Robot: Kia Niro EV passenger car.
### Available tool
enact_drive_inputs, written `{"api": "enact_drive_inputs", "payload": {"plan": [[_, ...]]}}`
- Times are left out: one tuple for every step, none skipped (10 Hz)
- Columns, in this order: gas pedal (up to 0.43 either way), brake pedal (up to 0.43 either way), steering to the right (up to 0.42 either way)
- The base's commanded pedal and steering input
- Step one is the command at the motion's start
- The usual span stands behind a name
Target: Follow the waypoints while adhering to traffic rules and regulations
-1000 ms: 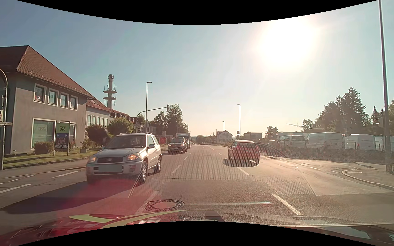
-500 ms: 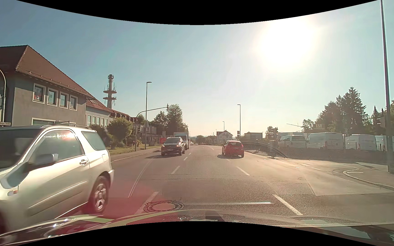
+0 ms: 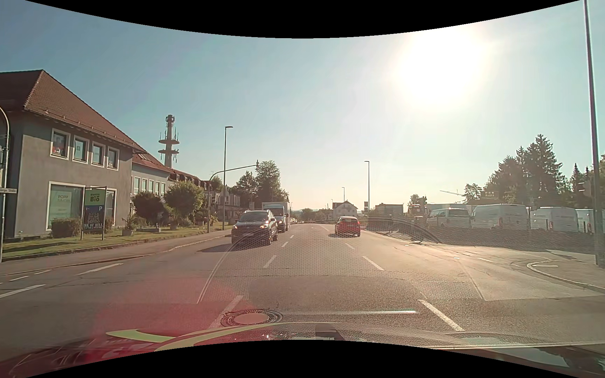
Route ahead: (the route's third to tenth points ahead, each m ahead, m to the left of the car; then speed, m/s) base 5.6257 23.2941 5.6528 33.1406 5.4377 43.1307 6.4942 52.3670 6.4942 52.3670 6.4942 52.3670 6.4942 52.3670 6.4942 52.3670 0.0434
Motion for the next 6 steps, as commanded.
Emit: {"api": "enact_drive_inputs", "payload": {"plan": [[0.000,0.226,-0.008],[0.000,0.232,-0.008],[0.000,0.238,-0.008],[0.000,0.232,-0.008],[0.000,0.238,-0.008],[0.000,0.238,-0.008]]}}
